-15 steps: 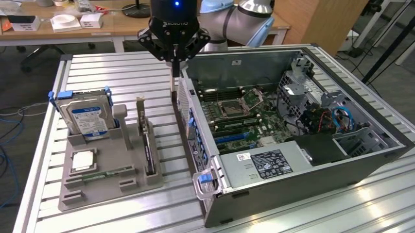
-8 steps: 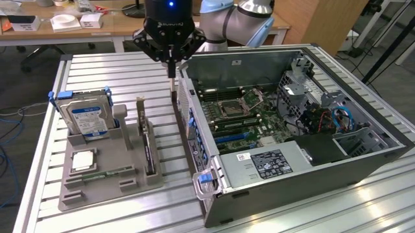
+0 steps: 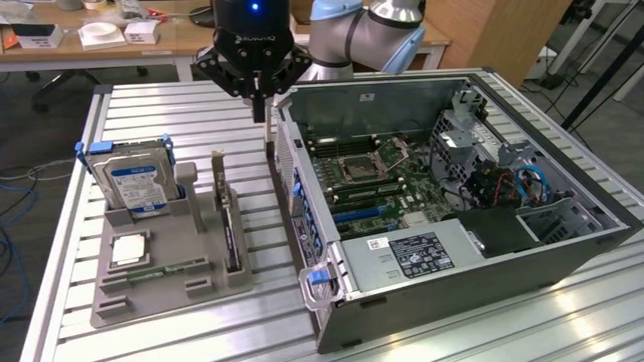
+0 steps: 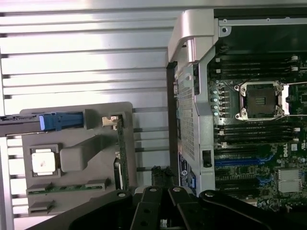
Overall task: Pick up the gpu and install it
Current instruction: 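Reach for the gpu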
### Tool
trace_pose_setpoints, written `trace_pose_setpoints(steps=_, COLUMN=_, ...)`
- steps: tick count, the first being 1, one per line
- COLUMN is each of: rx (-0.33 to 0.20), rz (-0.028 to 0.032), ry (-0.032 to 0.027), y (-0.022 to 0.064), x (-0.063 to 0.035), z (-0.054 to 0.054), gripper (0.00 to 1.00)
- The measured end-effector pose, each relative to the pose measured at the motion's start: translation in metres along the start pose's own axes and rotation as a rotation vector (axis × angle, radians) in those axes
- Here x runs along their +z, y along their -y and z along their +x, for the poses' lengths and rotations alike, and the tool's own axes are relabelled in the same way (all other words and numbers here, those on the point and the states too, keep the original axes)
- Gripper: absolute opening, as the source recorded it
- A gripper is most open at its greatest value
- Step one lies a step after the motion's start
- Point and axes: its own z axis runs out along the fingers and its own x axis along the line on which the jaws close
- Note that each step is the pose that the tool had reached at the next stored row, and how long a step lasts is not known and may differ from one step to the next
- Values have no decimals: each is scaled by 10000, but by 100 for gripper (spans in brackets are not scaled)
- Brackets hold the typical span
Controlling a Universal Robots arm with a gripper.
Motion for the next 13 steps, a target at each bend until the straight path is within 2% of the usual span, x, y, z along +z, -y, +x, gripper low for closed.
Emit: trace_pose_setpoints(steps=13, rx=0, rz=-1, ry=0, y=34, x=-5, z=145, gripper=11)
